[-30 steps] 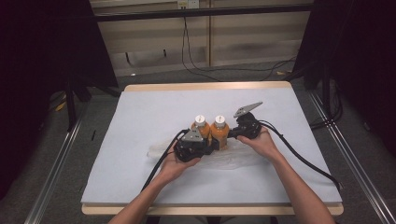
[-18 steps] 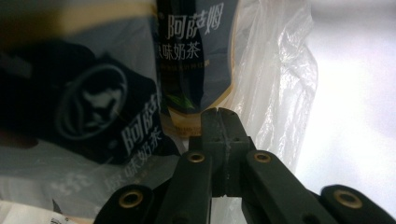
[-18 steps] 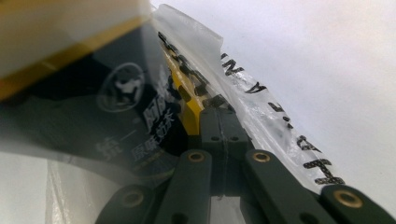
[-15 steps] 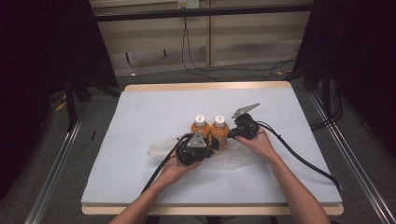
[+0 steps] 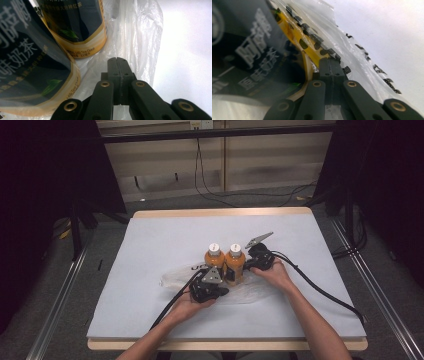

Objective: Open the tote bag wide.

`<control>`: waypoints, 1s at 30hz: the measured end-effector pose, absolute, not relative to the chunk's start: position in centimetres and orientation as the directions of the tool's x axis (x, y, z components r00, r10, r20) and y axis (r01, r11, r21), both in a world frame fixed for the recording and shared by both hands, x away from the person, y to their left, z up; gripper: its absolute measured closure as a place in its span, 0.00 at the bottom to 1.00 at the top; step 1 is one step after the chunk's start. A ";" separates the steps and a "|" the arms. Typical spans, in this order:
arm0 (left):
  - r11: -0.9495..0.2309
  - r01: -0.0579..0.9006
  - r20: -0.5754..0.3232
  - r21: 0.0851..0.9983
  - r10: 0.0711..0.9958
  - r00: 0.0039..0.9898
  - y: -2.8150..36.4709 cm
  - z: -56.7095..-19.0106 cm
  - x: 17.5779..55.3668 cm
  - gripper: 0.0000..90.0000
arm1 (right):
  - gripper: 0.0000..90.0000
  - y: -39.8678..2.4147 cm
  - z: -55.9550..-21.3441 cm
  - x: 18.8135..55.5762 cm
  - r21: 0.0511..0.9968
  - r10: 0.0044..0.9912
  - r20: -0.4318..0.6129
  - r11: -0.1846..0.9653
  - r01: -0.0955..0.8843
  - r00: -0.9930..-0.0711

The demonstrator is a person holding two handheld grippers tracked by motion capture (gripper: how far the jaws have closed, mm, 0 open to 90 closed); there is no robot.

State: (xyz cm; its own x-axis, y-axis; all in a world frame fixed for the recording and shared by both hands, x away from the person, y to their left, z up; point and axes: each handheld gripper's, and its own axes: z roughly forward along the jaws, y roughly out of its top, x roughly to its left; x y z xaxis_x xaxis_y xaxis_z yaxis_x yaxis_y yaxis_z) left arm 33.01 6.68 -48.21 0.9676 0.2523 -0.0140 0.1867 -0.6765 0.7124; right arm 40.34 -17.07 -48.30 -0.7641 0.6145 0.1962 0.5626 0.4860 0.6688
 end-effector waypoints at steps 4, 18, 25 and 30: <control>-0.659 0.195 -0.045 0.726 0.237 0.970 6.9 -48.4 32.7 1.00 | 1.00 -17.0 -48.2 40.8 0.661 0.629 0.192 0.484 0.573 -0.753; -0.669 0.189 -0.087 0.719 0.184 0.979 7.3 -48.2 30.8 1.00 | 1.00 -15.9 -48.3 42.1 0.669 0.653 0.163 0.478 0.569 -0.740; -0.679 0.149 -0.077 0.719 0.135 0.988 7.1 -48.1 29.7 1.00 | 1.00 -15.5 -48.2 42.5 0.665 0.657 0.153 0.484 0.569 -0.738; -0.661 0.167 -0.096 0.731 0.143 0.985 7.2 -47.9 30.1 1.00 | 1.00 -15.5 -48.2 42.5 0.665 0.658 0.158 0.480 0.572 -0.736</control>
